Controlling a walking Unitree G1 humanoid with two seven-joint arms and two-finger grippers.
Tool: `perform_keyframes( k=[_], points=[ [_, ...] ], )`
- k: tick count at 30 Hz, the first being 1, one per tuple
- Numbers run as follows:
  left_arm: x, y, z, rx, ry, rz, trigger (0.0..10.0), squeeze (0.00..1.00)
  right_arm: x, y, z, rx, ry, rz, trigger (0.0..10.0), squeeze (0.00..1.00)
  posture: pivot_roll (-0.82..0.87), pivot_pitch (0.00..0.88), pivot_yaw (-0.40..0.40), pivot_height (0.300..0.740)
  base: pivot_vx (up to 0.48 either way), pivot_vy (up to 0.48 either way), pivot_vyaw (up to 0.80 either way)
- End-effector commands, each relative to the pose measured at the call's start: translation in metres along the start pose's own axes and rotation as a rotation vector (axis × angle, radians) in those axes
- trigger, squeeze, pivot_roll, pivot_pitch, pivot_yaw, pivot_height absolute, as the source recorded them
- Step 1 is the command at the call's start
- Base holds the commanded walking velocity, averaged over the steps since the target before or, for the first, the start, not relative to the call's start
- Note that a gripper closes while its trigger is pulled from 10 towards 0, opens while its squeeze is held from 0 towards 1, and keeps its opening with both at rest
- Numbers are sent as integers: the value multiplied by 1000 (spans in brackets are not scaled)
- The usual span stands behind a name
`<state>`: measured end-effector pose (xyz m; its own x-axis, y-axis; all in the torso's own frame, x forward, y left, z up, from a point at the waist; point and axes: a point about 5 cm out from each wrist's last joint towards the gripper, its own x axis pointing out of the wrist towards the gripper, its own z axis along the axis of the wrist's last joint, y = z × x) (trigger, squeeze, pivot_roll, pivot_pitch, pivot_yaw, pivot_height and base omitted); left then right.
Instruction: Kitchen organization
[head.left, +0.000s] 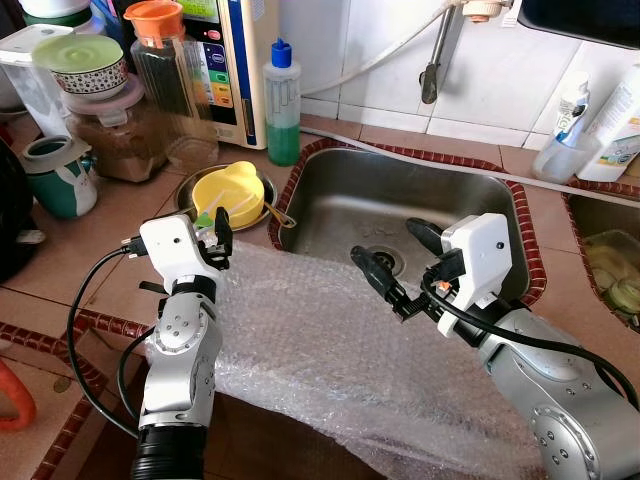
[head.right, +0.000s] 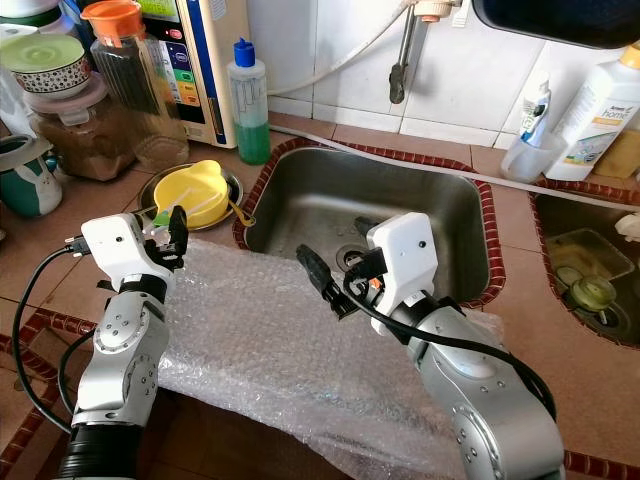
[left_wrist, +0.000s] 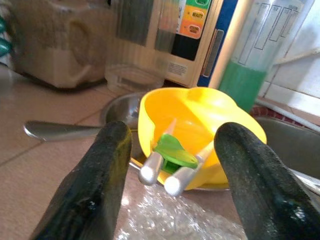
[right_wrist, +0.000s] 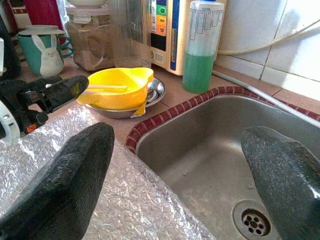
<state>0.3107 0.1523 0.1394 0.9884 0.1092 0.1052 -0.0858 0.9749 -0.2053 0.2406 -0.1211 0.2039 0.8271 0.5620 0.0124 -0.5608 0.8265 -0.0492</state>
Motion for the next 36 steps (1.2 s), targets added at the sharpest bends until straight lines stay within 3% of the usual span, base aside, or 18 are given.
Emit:
perform_keyframes(
  k=[1,2,4,5,6,8,10,13,15,20,30,36],
  points=[
    [2,-6,2,-26,6,-21,10000,0,-1,1,8,-21,-23,6,10000,0,-125,98,-11,740,0,0,0],
    [2,-7,3,-36,11,-24,8471,0,-1,1,8,-21,-25,4,10000,0,-125,98,-11,740,0,0,0],
    [2,-7,3,-37,11,-23,8471,0,-1,1,8,-21,-25,3,10000,0,-125,96,-9,740,0,0,0],
    [2,-7,3,-36,11,-21,3608,0,-1,1,8,-21,-25,3,10000,0,-125,95,-9,740,0,0,0],
    [2,-8,4,-43,10,-19,1373,0,-1,1,8,-22,-26,1,10000,0,-125,94,-8,740,0,0,0],
    [2,-8,4,-44,10,-18,1098,0,-1,1,8,-22,-26,0,10000,0,-124,95,-9,740,0,0,0],
    [2,-7,4,-38,10,-14,1569,0,-1,1,8,-24,-26,-2,10000,0,-124,95,-10,740,0,0,0],
    [2,-6,4,-54,14,-5,353,0,-1,0,8,-23,-26,-4,10000,0,-122,97,-11,740,0,0,0],
    [2,-4,6,-31,6,3,980,0,0,0,7,-26,-24,-5,10000,0,-122,96,-11,740,0,0,0],
    [2,-3,10,-31,-7,7,39,0,0,1,7,-23,-26,-3,10000,0,-116,97,-11,740,0,0,0],
    [4,-9,30,30,-93,-20,235,0,2,1,8,-21,-30,-1,10000,0,-110,96,-11,740,0,0,0],
    [4,-10,32,35,-98,-28,0,0,2,2,8,-18,-32,-2,10000,0,-108,95,-9,740,0,0,0]
  ],
)
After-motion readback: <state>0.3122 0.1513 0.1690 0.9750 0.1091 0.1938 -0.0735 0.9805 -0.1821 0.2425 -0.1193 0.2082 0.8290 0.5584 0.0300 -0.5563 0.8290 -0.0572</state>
